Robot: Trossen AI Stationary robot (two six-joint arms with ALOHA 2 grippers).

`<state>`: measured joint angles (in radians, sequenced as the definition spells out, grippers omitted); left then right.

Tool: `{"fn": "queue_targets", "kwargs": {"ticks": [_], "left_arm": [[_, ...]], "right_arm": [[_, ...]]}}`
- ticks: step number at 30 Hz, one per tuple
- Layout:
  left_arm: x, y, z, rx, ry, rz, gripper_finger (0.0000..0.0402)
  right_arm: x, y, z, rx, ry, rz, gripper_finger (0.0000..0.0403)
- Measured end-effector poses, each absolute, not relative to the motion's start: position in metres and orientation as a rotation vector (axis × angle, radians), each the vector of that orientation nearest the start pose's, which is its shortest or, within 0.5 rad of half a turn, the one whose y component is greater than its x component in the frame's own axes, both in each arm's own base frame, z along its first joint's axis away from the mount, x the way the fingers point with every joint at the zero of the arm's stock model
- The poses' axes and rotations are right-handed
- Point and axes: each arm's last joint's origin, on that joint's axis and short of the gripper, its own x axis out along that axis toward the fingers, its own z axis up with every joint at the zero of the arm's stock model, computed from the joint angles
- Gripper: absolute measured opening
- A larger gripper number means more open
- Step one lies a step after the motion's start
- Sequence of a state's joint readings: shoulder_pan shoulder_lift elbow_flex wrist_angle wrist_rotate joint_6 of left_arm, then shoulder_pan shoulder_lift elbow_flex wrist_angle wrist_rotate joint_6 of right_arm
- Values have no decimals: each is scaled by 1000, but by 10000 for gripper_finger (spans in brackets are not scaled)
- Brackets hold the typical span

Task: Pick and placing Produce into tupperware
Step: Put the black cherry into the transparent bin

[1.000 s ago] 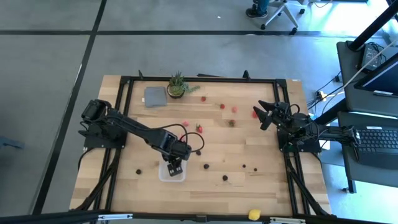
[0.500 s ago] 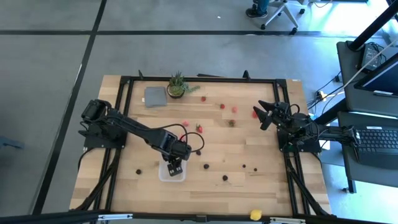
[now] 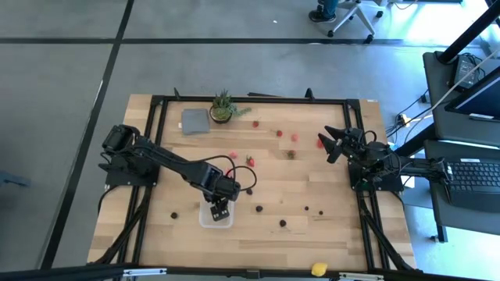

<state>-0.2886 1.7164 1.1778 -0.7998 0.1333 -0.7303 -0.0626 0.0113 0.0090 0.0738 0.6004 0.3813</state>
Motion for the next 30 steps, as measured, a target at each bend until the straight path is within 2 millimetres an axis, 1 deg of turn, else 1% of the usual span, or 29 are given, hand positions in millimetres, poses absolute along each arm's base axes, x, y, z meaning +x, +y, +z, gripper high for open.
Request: {"fn": "queue_targets", "kwargs": {"ticks": [3,5,8,11,13,16,19,20,22,25,30], "left_arm": [[307,-95,197,-507,1401,145,253],[305,-95,201,-512,1397,136,251],[297,-94,219,-534,1351,136,248],[283,-90,243,-549,1267,191,248],[270,-87,259,-588,1232,241,248],[251,-83,277,-760,1206,357,248],[232,-84,287,-1012,1189,570,248],[227,-87,288,-1074,1192,637,248],[215,-95,287,-1143,1217,760,248],[200,-110,283,-1173,1257,928,248],[184,-141,278,-1279,1217,1061,248]], "right_arm": [[91,-22,172,386,-196,-642,303],[91,-22,172,386,-196,-642,303],[91,-22,172,386,-196,-641,303],[91,-22,172,386,-196,-641,303],[91,-22,172,386,-196,-642,303],[91,-22,172,386,-196,-642,303],[91,-22,172,386,-196,-641,303],[91,-22,172,386,-196,-642,303],[91,-22,172,386,-196,-641,303],[91,-22,172,386,-196,-641,303],[91,-22,172,386,-196,-642,303]]}}
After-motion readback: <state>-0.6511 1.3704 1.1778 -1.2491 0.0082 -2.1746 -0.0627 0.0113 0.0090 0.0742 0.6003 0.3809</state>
